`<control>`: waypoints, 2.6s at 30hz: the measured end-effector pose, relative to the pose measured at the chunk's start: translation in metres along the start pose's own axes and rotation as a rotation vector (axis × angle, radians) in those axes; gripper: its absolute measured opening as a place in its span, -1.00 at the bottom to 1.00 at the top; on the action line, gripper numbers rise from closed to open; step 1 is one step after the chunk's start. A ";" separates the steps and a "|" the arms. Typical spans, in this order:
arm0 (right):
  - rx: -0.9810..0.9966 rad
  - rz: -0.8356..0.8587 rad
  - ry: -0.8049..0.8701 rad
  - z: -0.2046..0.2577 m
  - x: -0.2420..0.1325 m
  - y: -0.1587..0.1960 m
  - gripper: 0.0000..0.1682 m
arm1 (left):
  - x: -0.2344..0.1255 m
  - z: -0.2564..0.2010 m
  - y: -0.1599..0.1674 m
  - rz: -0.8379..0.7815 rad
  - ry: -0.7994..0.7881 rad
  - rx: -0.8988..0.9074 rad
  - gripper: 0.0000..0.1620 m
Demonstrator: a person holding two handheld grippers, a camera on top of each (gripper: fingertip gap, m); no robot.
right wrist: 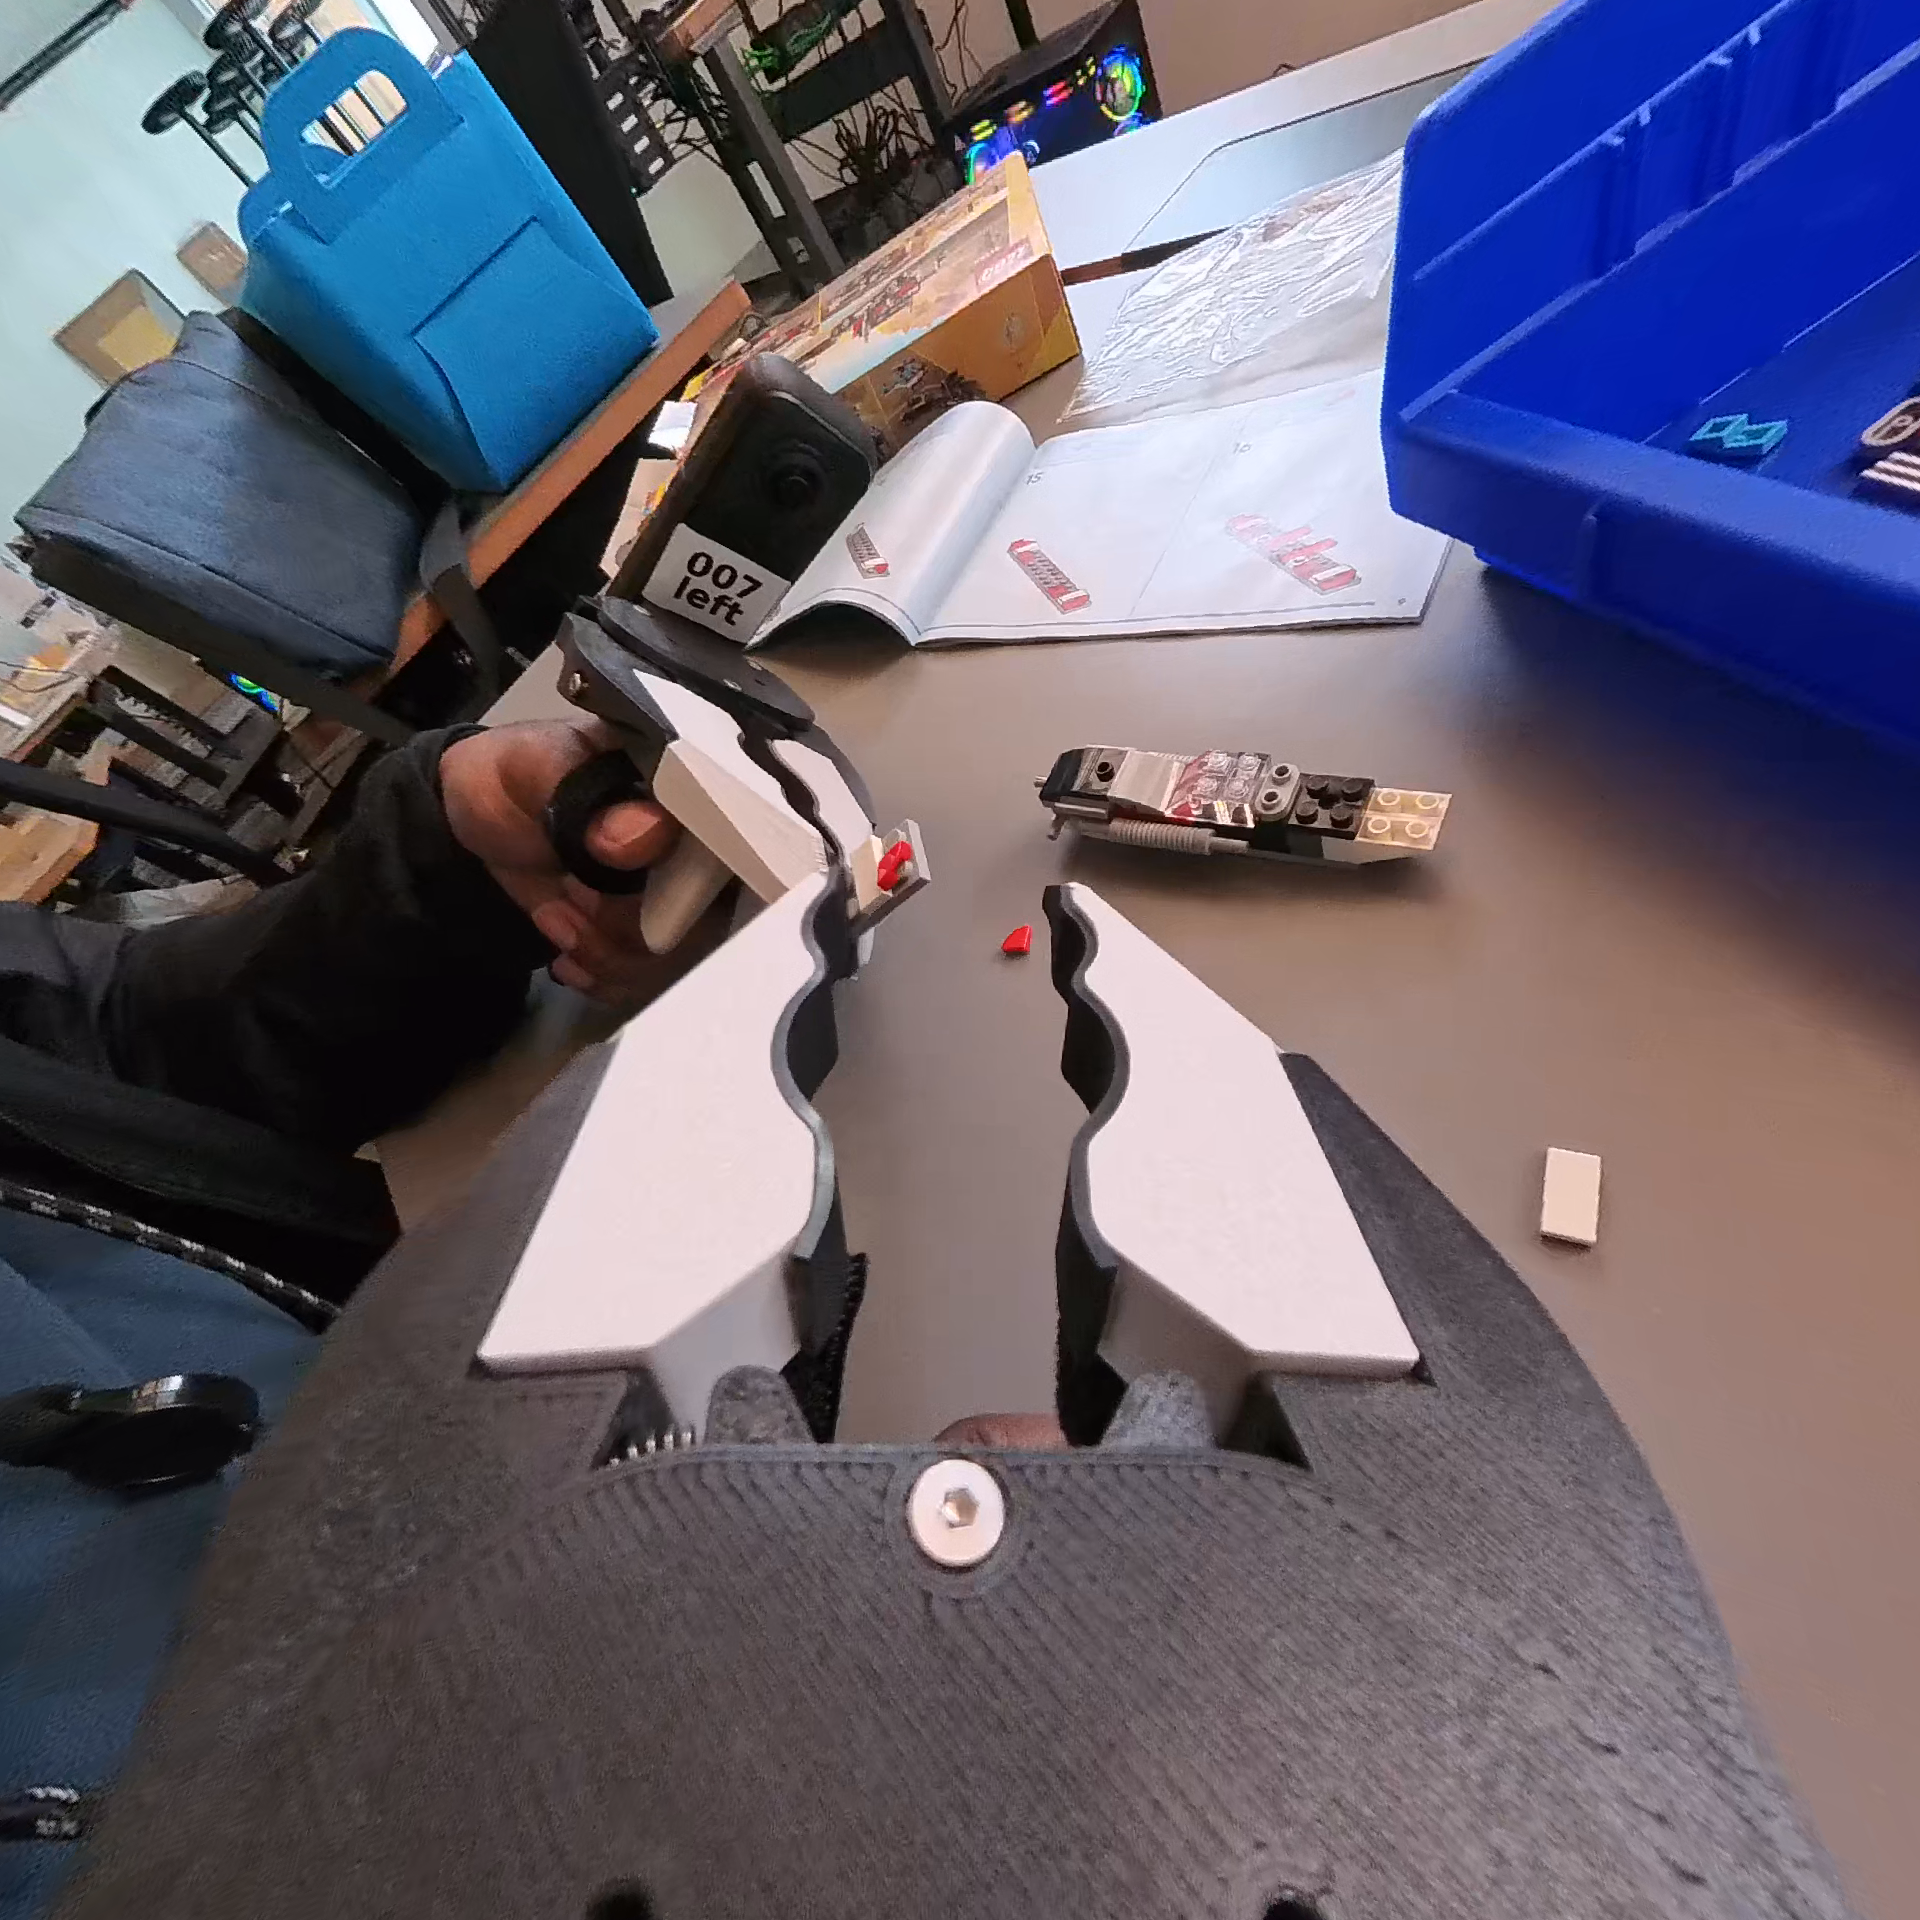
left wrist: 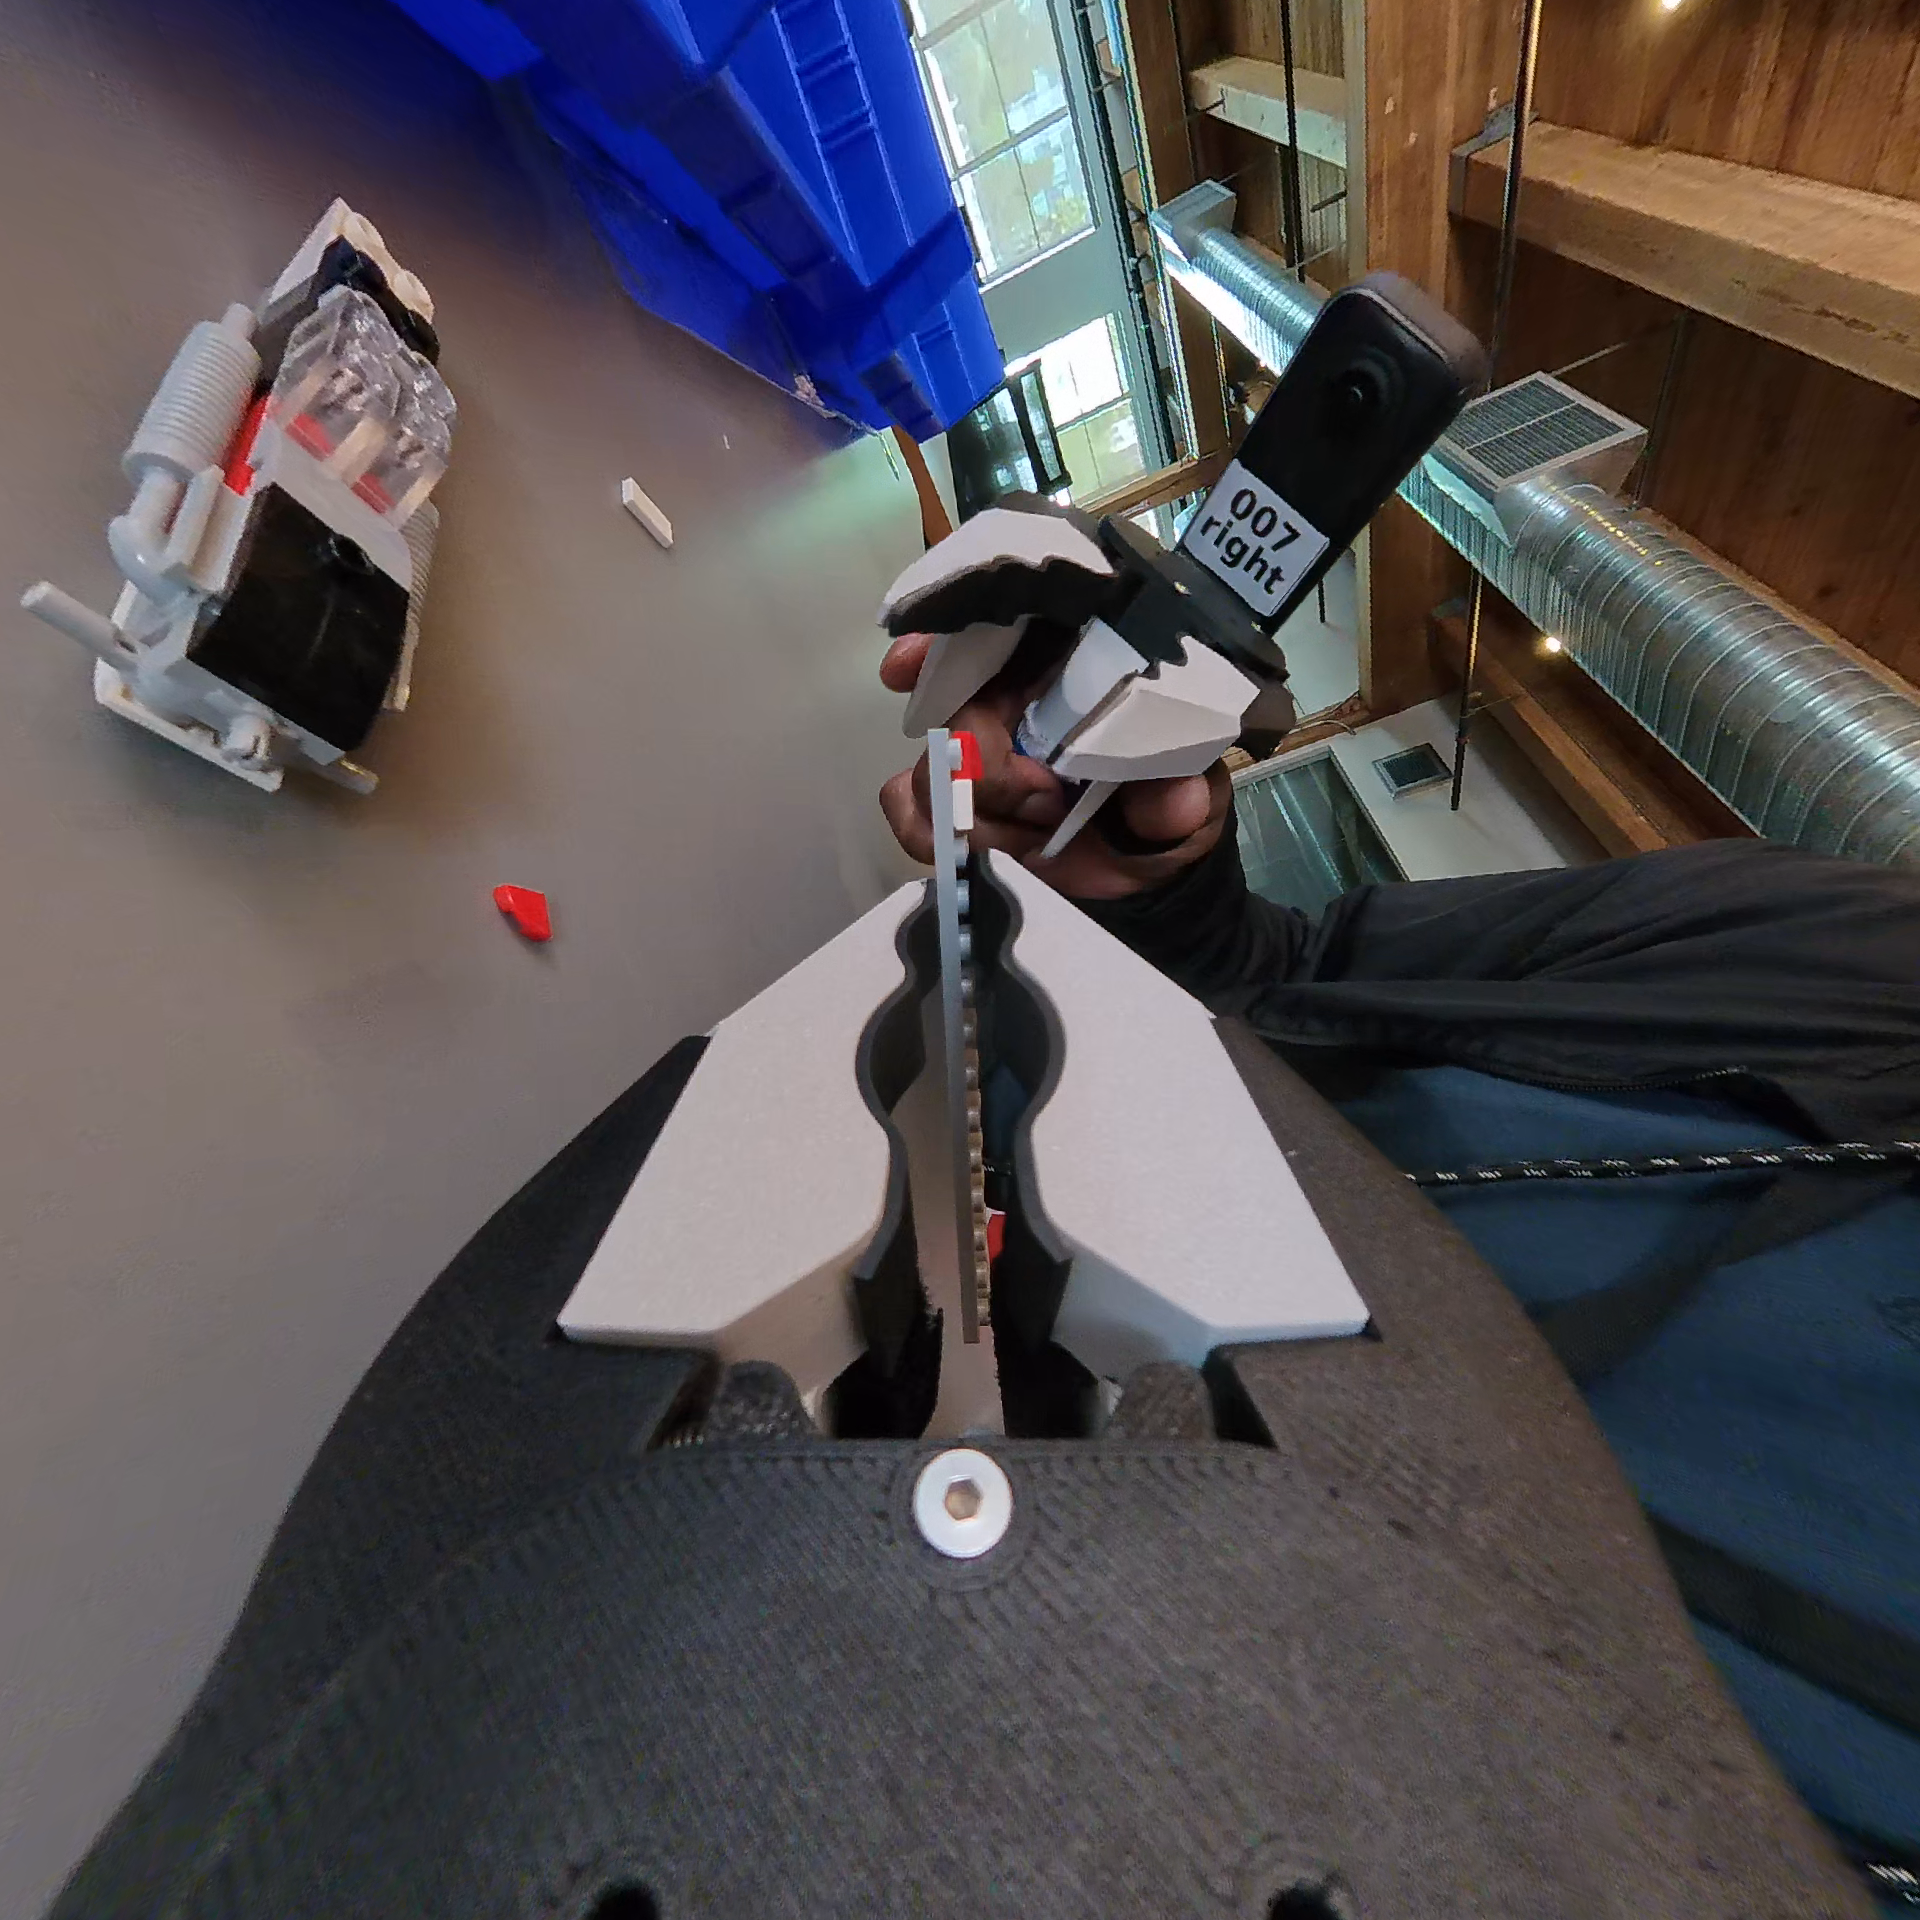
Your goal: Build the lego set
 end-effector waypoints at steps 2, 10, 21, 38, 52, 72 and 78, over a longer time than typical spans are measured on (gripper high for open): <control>0.014 0.003 -0.005 0.000 0.001 0.000 -0.52 | 0.000 0.000 0.000 0.000 0.000 0.000 -0.92; 0.072 0.009 -0.024 0.004 0.001 0.001 -0.51 | 0.000 0.000 0.000 0.000 0.000 0.005 -0.92; 0.170 0.015 -0.096 0.015 0.004 0.004 -0.51 | 0.002 -0.002 0.002 0.013 0.003 0.026 -0.92; 0.341 0.003 -0.190 0.014 0.011 0.006 -0.77 | 0.003 -0.004 0.005 0.034 0.005 0.049 -0.92; 0.322 0.005 -0.210 0.015 0.010 0.006 -0.90 | 0.004 -0.009 0.006 0.040 0.032 0.068 -0.92; 0.245 -0.048 -0.278 0.032 -0.003 -0.009 -0.93 | 0.005 -0.030 0.003 0.023 0.093 0.277 -0.92; 0.199 -0.046 -0.251 0.034 -0.003 -0.010 -0.93 | 0.005 -0.031 0.003 0.021 0.086 0.305 -0.92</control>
Point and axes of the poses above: each gripper's, where its closed fingertips meet, x out along the fingers, y out of its underside, z = x × y across the jaws, the point moved 1 cm from there along -x, back along the fingers, and after that the axes turned 1 degree about -z, right-handed, at the moved point
